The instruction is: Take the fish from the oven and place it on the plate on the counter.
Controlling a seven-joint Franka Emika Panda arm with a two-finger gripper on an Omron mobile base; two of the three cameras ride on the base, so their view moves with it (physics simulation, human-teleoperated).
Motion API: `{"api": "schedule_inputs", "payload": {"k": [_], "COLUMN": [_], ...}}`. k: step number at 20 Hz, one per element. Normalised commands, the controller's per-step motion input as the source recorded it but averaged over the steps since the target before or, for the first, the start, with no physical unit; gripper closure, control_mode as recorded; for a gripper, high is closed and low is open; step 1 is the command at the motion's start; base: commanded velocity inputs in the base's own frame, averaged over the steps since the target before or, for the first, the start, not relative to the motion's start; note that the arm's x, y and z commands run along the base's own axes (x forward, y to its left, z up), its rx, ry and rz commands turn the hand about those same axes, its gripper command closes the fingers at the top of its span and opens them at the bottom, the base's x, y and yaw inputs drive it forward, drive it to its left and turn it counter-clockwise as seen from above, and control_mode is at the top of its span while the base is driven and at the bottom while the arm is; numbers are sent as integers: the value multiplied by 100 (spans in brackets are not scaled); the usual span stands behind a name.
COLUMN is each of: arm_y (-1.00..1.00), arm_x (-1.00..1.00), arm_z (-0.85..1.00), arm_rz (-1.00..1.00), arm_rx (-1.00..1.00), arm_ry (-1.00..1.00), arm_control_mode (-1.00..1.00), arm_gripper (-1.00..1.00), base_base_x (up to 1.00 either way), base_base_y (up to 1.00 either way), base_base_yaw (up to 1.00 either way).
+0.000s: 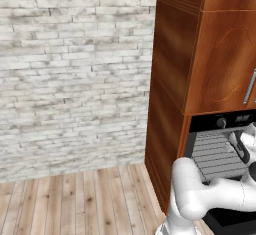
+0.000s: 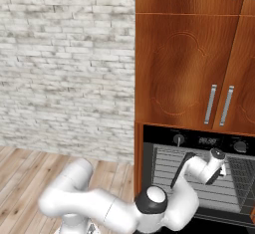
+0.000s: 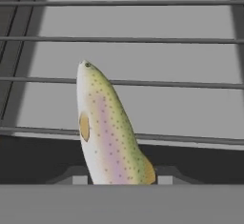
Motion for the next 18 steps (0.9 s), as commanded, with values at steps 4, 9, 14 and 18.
{"api": "schedule_inputs", "payload": {"k": [4,9,14,18], "arm_y": [0,0,0,3], "arm_x": [-68,-83,-98,-100], "arm_z": [51,67,67,66], "arm_rz": [2,2,1,0], "arm_rx": [8,7,4,1], "arm_ry": [-22,-18,-12,-7], "arm_control_mode": [-100,-100,-100,-100], "arm_gripper": [100,100,100,100], "base_base_x": [0,0,0,0], "base_base_y": [0,0,0,0], "base_base_yaw": [0,0,0,0]}}
